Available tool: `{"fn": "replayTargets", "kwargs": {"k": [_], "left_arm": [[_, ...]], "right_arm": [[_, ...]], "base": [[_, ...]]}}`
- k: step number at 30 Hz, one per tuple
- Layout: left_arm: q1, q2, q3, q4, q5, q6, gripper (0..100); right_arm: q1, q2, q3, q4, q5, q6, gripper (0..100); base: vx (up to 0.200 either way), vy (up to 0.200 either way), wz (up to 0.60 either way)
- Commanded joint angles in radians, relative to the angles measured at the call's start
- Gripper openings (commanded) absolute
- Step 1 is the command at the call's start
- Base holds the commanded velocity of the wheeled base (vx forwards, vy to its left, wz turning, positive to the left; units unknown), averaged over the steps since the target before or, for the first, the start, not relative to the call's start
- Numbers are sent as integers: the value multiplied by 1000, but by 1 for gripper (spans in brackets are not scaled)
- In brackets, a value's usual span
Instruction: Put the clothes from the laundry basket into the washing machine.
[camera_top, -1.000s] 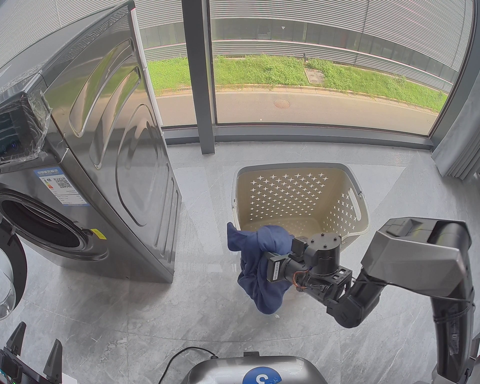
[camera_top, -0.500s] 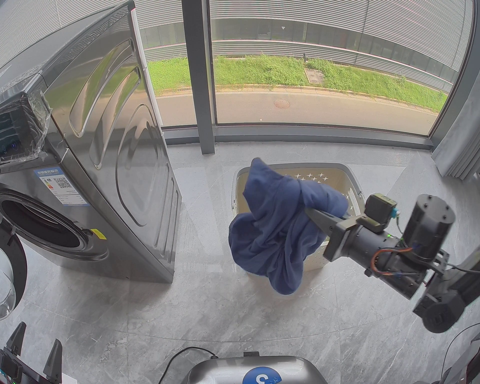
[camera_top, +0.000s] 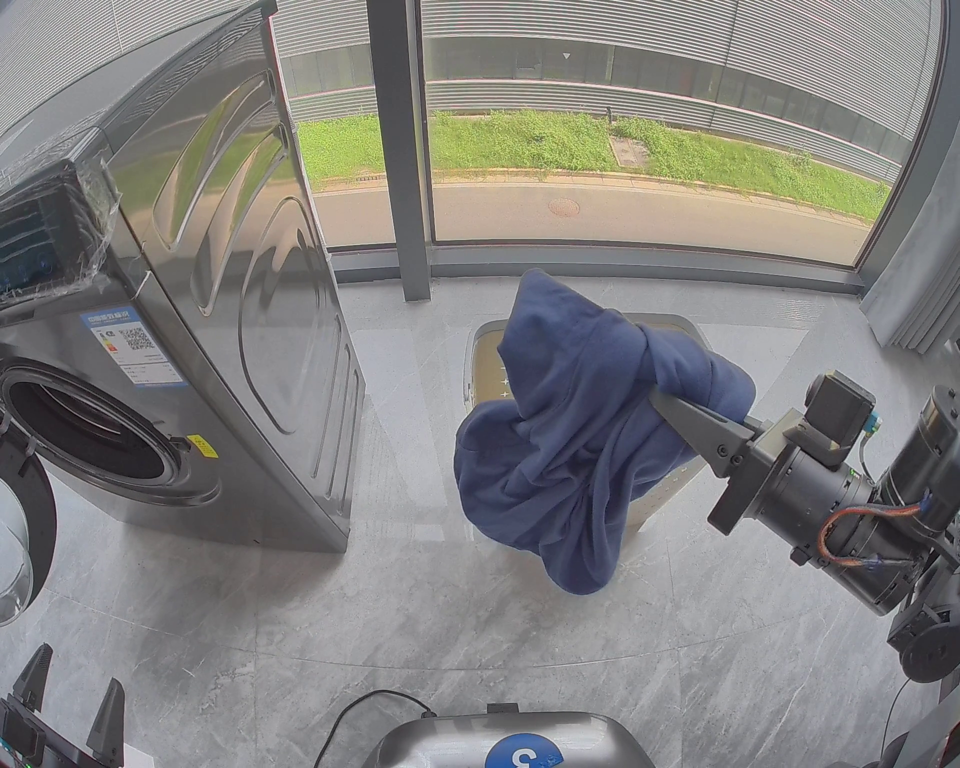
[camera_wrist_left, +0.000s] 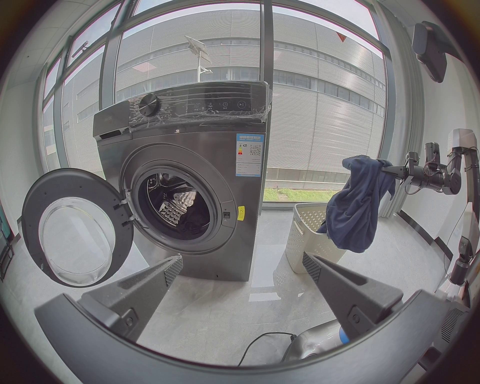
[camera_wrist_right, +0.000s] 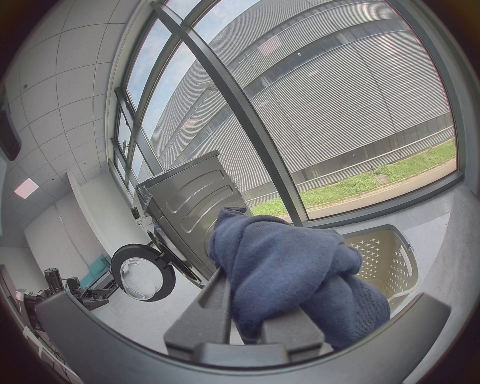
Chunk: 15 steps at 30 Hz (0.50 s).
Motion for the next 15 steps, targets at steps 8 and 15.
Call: {"fn": "replayTargets", "kwargs": {"k": [8,15], "left_arm": [[0,-12,16,0,0,-1,100],[-1,-12,16,0,0,-1,100]], "right_arm": [[4,-1,17,-4,-3,1,0],[4,1,18,-4,-2,2,0]], "base": [[-200,0,0],[-114,0,0]]}}
